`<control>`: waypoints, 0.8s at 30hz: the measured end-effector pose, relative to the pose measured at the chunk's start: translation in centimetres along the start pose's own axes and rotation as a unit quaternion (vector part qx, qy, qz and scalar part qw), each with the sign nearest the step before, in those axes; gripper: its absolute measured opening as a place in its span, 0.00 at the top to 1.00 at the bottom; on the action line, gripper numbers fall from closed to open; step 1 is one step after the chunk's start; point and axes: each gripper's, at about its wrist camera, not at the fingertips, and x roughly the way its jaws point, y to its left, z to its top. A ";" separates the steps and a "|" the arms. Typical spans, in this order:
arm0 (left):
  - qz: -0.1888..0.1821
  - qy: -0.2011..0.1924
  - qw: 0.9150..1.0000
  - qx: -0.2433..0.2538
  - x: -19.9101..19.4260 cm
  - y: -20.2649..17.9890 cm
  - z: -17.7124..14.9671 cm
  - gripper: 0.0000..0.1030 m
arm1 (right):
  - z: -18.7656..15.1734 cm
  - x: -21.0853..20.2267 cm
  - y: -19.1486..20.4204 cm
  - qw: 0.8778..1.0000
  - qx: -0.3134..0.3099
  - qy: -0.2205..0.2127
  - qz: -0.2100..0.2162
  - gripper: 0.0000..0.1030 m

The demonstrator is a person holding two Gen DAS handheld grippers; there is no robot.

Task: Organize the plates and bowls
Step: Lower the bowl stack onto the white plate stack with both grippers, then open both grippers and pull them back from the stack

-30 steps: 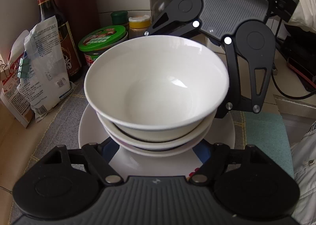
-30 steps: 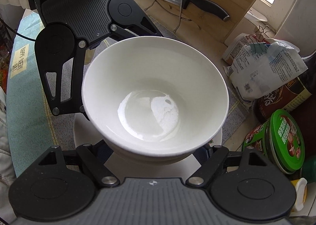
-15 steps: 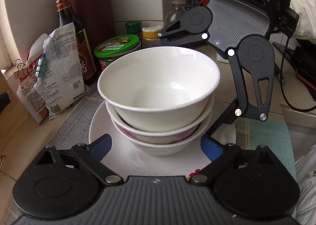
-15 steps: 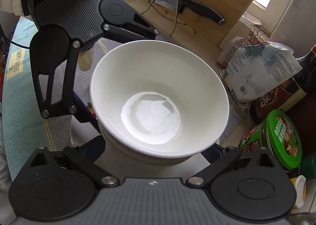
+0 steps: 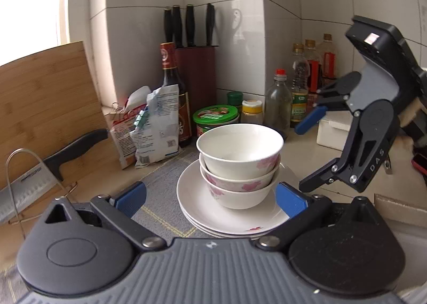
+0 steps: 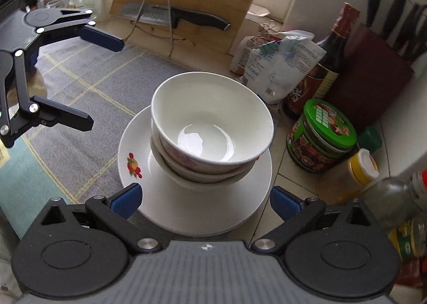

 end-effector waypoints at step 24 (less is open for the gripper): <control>0.097 0.063 0.989 -0.094 -7.9 -2.2 -0.7 0.01 | -3.4 -8.8 10.6 0.932 0.321 -0.062 -0.158 0.00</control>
